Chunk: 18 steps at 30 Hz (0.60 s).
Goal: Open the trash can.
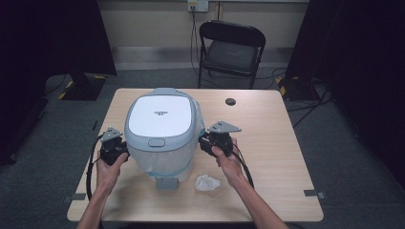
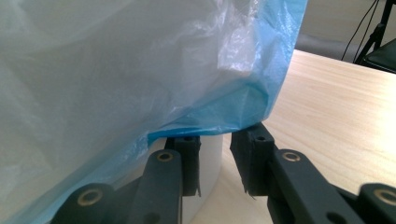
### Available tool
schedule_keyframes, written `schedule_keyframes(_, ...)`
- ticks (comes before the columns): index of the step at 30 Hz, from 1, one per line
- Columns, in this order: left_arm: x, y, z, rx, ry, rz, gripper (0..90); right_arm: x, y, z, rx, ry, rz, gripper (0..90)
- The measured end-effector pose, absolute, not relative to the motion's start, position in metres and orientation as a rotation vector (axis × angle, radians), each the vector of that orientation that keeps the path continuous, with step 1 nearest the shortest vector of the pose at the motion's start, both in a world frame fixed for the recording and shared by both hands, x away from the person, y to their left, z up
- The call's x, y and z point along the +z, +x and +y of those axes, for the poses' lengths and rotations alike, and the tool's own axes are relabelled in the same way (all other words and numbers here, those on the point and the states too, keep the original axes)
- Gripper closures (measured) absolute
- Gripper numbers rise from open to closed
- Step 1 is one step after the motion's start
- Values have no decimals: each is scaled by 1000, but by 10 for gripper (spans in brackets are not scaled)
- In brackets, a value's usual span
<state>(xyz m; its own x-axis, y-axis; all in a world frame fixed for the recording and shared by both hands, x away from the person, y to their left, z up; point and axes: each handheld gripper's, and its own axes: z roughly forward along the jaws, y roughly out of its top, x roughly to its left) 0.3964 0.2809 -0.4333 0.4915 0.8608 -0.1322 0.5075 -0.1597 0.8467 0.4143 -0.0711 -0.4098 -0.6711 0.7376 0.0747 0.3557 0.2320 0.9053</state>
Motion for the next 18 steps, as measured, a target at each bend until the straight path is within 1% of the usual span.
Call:
schedule_keyframes(3, -432, 394, 280, 498, 1832, 1143, 796, -409, 409, -72, 1417, 1011, 2145, 717)
schedule_keyframes(4, -432, 393, 279, 506, 1835, 1140, 796, -409, 408, -72, 1413, 1012, 2145, 700)
schedule_keyframes(5, -432, 392, 280, 519, 1837, 1144, 781, -409, 408, -72, 1401, 1013, 2139, 653)
schedule_keyframes(7, -432, 392, 281, 553, 1837, 1160, 686, -409, 410, -74, 1391, 1016, 2133, 572)
schedule_keyframes(8, -432, 391, 281, 603, 1838, 1168, 617, -409, 411, -75, 1388, 1016, 2128, 535)
schedule_keyframes(9, -433, 391, 281, 618, 1831, 1176, 533, -410, 412, -77, 1400, 1027, 2119, 490)
schedule_keyframes(11, -435, 390, 283, 612, 1809, 1189, 501, -411, 414, -80, 1436, 1068, 2106, 407)
schedule_keyframes(12, -436, 389, 285, 621, 1809, 1197, 444, -411, 414, -82, 1443, 1070, 2108, 378)
schedule_keyframes(14, -438, 385, 291, 582, 1797, 1192, 358, -412, 415, -84, 1430, 1055, 2134, 304)
schedule_keyframes(15, -438, 383, 293, 566, 1793, 1192, 323, -413, 415, -86, 1437, 1054, 2142, 286)
schedule_keyframes(18, -438, 374, 298, 547, 1775, 1189, 310, -417, 416, -89, 1429, 1073, 2172, 278)
